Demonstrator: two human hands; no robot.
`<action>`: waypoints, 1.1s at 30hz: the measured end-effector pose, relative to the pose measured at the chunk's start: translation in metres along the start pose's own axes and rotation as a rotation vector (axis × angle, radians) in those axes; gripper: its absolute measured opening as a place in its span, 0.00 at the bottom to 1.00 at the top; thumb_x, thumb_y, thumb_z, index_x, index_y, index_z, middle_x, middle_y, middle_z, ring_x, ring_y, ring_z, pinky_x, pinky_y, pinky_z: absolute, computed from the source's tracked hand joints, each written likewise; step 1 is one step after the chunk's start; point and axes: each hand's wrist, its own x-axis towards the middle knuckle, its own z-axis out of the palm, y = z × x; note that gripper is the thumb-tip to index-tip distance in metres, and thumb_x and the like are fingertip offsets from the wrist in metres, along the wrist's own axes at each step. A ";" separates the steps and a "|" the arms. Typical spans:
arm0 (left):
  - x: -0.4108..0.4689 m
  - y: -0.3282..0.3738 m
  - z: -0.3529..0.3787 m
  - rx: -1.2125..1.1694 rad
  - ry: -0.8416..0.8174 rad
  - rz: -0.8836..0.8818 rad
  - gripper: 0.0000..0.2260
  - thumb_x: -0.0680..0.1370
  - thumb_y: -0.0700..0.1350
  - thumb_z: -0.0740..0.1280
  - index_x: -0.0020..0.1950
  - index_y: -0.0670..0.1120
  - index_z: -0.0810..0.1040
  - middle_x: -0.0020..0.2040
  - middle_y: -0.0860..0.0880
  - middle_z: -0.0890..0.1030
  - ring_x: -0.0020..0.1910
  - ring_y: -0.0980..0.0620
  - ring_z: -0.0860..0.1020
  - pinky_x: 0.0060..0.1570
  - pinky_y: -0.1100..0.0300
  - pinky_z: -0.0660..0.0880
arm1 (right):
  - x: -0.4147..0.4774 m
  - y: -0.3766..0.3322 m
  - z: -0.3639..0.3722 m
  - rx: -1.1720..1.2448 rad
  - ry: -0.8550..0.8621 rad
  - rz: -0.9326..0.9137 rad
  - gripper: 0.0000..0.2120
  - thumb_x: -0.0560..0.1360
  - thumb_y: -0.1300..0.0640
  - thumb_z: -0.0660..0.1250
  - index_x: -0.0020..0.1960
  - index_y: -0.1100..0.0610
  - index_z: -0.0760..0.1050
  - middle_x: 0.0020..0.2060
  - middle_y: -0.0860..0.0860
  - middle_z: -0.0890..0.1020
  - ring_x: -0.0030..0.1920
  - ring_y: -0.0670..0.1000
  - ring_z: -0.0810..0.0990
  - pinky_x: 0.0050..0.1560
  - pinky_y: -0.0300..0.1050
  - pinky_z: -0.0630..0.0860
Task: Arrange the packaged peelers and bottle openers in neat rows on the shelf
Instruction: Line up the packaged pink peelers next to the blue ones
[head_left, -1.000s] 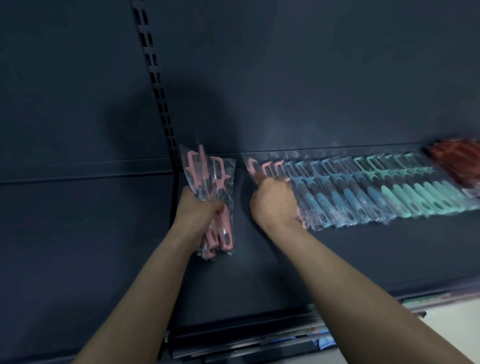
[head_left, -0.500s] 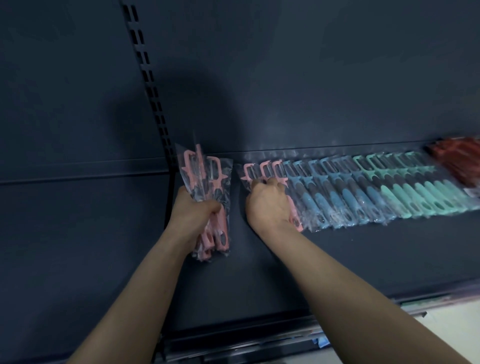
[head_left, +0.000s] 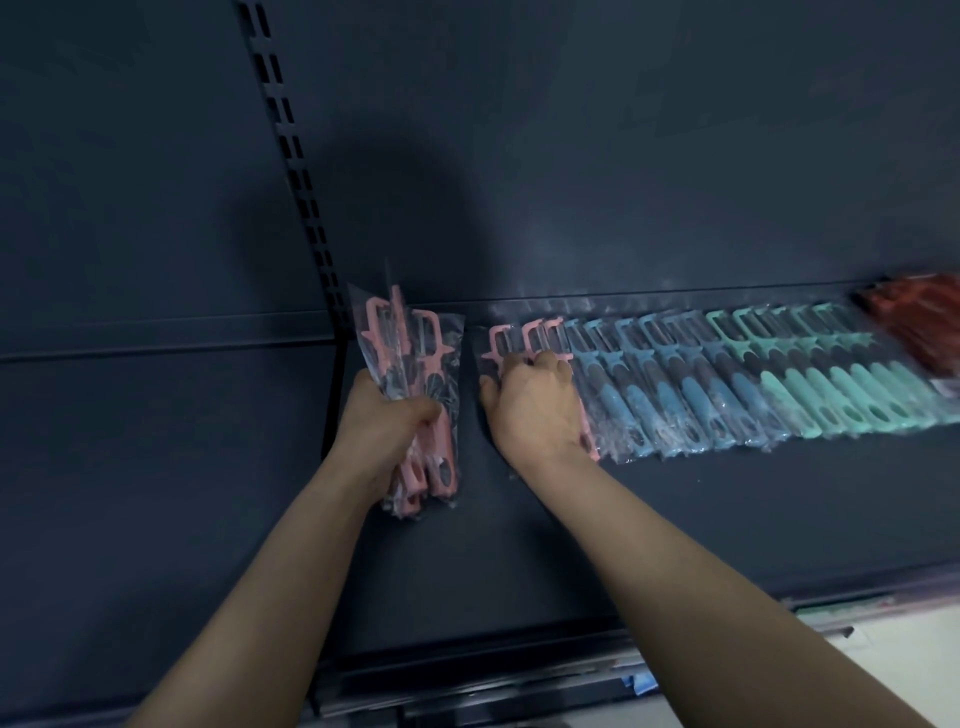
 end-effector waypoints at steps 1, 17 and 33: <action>0.000 -0.001 0.000 -0.012 -0.002 -0.002 0.19 0.69 0.30 0.68 0.58 0.40 0.74 0.48 0.42 0.82 0.43 0.48 0.82 0.36 0.60 0.77 | -0.001 0.001 -0.001 0.010 0.031 -0.015 0.18 0.79 0.51 0.57 0.59 0.63 0.73 0.56 0.62 0.74 0.58 0.60 0.70 0.56 0.50 0.68; -0.008 0.004 0.008 -0.425 -0.064 -0.073 0.08 0.77 0.37 0.64 0.54 0.39 0.79 0.45 0.40 0.84 0.41 0.46 0.83 0.35 0.56 0.79 | -0.014 -0.013 -0.016 0.673 -0.205 -0.065 0.18 0.71 0.53 0.72 0.58 0.60 0.77 0.47 0.53 0.79 0.49 0.52 0.79 0.50 0.44 0.76; -0.009 0.000 -0.002 -0.290 -0.074 -0.050 0.13 0.79 0.37 0.62 0.62 0.34 0.72 0.49 0.37 0.80 0.41 0.43 0.82 0.34 0.57 0.79 | -0.015 -0.015 -0.014 0.355 -0.103 0.023 0.21 0.71 0.70 0.57 0.60 0.57 0.73 0.50 0.60 0.80 0.51 0.61 0.77 0.42 0.43 0.70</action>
